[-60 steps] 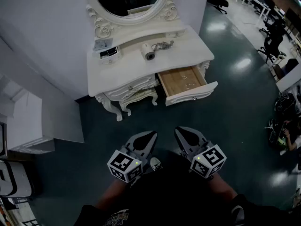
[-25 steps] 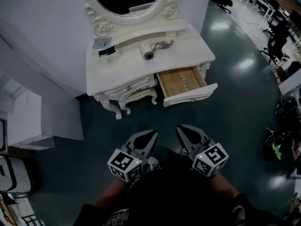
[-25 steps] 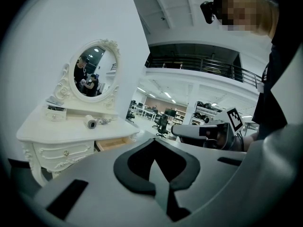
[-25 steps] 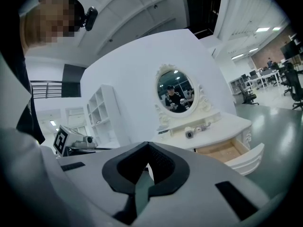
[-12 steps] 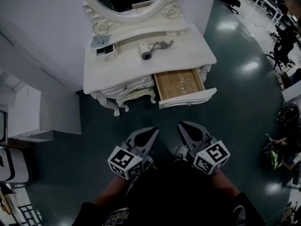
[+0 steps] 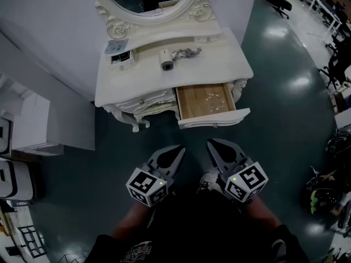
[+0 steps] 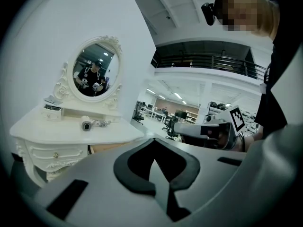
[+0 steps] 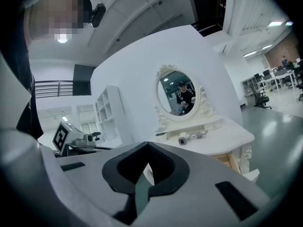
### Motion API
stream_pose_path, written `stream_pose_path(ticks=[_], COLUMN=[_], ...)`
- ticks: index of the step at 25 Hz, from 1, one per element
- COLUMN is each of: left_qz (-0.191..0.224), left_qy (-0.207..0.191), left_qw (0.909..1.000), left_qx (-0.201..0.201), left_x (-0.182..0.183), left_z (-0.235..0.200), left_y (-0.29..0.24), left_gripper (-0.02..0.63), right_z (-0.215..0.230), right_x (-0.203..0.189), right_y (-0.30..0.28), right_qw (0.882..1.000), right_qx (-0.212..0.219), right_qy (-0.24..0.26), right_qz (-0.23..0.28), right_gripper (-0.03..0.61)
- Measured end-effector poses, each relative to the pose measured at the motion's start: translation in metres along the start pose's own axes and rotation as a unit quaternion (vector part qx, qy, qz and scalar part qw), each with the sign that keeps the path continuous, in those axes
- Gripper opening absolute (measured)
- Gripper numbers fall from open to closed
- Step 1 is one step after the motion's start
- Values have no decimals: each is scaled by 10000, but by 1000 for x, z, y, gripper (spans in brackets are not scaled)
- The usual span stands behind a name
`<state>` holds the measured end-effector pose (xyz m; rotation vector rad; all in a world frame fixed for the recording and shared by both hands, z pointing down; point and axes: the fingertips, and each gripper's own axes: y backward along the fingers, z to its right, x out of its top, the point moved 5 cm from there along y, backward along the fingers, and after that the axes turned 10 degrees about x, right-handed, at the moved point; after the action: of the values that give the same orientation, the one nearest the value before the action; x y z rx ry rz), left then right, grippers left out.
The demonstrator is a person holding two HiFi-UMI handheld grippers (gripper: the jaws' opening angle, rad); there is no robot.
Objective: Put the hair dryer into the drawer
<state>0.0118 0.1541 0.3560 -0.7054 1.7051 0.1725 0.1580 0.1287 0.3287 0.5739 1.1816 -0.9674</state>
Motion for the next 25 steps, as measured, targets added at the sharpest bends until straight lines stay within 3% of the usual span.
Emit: stream_pose_path(ticks=[13, 20, 25], left_qz=[160, 168, 154], left_qy=[-31, -69, -130], left_qw=[9993, 9993, 9997], left_qx=[344, 322, 98], left_x=[8, 15, 24], left_z=[40, 16, -14], left_y=[-31, -36, -42], left_gripper=[3, 3, 3], right_z=[36, 40, 45], right_x=[9, 9, 14], right_y=[29, 10, -18], right_qw=[9995, 9998, 9999], right_qx=[292, 177, -65], right_qy=[49, 33, 33], right_qz=[63, 45, 93], right_gripper=[29, 29, 29])
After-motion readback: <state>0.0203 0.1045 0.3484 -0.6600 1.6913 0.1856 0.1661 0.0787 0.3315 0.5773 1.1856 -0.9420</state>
